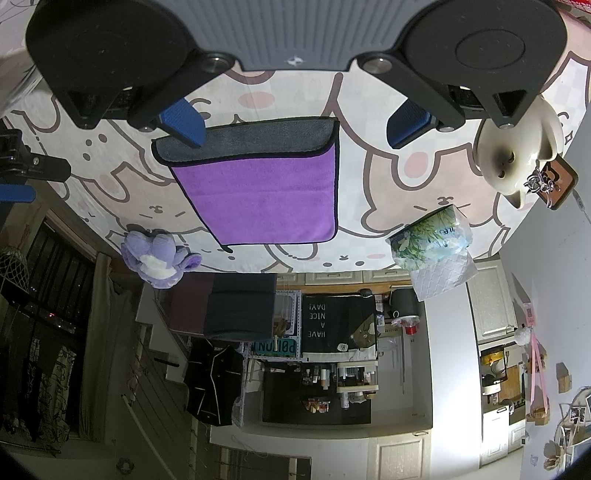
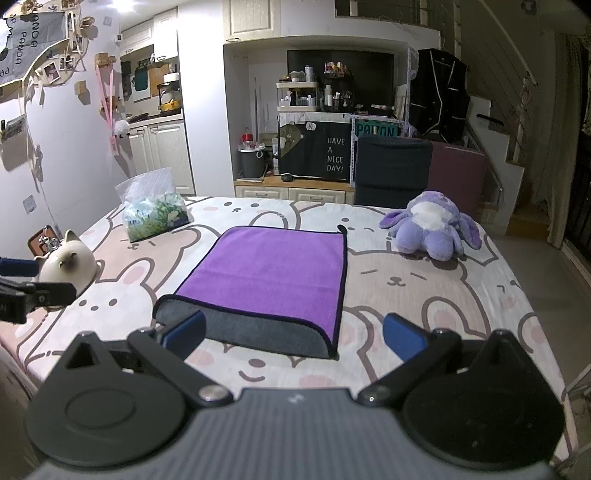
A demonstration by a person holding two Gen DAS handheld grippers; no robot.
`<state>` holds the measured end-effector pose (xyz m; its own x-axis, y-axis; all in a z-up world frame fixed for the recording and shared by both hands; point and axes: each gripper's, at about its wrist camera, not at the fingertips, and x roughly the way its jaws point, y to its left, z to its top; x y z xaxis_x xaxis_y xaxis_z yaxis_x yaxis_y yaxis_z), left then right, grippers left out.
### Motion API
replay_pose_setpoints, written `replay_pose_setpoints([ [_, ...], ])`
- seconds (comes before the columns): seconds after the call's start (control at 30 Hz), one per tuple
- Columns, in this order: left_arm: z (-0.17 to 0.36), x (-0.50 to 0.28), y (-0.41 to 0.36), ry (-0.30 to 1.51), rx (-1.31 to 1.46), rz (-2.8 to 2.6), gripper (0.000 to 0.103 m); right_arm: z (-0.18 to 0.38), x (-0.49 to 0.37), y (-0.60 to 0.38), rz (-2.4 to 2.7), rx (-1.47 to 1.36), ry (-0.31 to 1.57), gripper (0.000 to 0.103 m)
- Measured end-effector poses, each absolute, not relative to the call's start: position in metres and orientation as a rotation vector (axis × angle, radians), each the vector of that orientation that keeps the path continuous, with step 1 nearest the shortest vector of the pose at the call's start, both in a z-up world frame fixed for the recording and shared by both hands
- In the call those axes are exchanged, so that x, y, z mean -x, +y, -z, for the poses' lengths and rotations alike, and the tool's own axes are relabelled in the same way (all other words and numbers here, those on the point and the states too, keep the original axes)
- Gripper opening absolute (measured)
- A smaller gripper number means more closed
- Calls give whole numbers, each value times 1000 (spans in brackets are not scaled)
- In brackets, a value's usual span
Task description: Fold towel
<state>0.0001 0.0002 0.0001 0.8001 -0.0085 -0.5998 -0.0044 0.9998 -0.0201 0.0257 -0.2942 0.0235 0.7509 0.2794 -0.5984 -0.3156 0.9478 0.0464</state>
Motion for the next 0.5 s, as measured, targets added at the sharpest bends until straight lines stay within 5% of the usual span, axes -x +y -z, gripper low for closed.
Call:
replay_pose_setpoints([
  [0.5, 0, 0, 0, 644, 22, 3, 103, -23, -26, -294, -326, 61, 649, 103],
])
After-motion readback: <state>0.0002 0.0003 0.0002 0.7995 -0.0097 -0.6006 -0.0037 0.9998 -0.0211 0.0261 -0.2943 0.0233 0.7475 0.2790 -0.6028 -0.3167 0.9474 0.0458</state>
